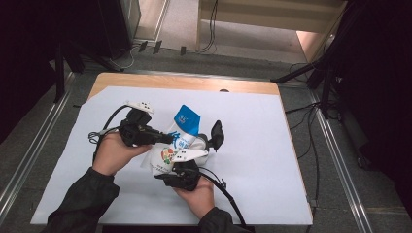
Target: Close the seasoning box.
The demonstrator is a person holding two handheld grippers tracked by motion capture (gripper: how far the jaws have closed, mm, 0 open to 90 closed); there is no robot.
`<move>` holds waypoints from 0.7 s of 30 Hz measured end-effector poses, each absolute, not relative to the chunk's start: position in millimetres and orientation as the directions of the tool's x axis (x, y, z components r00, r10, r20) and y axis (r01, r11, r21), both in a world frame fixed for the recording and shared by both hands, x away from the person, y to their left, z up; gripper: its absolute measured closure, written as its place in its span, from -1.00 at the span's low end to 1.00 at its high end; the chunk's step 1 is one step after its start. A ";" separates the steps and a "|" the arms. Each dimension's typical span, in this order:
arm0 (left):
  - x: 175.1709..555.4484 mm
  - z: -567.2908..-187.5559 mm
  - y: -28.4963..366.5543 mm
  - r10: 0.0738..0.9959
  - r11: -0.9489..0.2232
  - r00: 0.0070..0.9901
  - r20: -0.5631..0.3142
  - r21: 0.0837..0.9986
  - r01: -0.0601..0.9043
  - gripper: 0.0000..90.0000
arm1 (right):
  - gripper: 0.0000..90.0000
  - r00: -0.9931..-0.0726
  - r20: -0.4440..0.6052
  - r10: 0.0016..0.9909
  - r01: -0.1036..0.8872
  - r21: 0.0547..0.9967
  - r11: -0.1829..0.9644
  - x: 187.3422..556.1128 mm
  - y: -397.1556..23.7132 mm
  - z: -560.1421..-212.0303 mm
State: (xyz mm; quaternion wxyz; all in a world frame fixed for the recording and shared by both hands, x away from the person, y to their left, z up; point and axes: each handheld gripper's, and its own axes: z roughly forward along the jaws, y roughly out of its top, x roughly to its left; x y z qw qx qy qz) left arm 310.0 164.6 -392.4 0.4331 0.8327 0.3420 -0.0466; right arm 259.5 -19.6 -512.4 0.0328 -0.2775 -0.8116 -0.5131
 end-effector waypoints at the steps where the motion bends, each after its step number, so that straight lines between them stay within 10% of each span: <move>1: 309.1 -391.3 165.8 0.532 -0.391 0.762 -0.369 0.691 0.608 1.00 | 0.57 -0.841 0.340 0.420 0.487 0.814 0.317 259.6 -19.7 -512.2; 21: 301.0 -385.1 187.8 0.544 -0.383 0.757 -0.361 0.696 0.607 1.00 | 0.57 -0.831 0.350 0.433 0.496 0.818 0.290 259.1 -18.3 -508.1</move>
